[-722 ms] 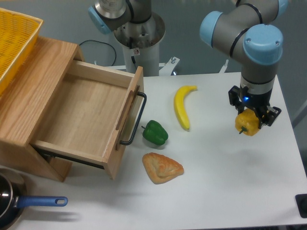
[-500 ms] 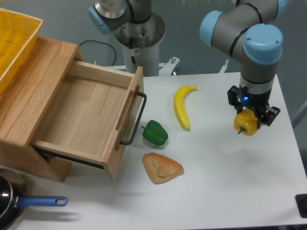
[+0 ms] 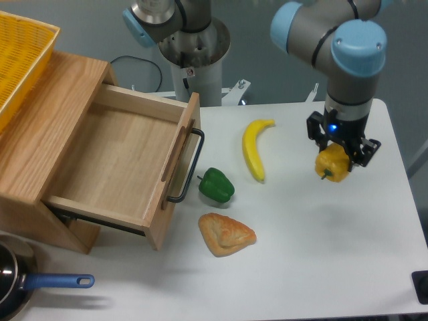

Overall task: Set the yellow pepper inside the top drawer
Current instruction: 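Lift the held yellow pepper up with the gripper, then carry the yellow pepper over the open wooden drawer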

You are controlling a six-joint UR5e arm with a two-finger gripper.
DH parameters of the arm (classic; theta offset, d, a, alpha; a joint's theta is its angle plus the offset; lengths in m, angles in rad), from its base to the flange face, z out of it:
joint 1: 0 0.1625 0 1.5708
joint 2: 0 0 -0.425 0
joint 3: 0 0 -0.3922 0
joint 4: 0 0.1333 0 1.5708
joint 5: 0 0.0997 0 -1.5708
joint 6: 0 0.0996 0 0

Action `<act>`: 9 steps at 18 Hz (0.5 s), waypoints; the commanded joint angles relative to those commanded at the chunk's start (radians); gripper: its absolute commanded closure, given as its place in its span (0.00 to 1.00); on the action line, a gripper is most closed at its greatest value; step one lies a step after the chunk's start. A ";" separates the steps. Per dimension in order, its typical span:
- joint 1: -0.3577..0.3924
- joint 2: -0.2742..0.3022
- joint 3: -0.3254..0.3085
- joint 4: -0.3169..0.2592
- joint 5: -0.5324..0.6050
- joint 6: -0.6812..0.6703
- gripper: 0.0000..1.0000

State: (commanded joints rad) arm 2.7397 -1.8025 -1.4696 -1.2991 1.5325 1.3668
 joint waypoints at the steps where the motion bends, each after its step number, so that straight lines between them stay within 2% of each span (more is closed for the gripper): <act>1: -0.003 0.008 -0.002 -0.014 -0.002 -0.003 0.82; 4: -0.009 0.034 -0.002 -0.045 -0.029 -0.051 0.82; 9: -0.011 0.098 -0.005 -0.127 -0.113 -0.084 0.82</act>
State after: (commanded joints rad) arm 2.7290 -1.7044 -1.4741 -1.4264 1.4190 1.2825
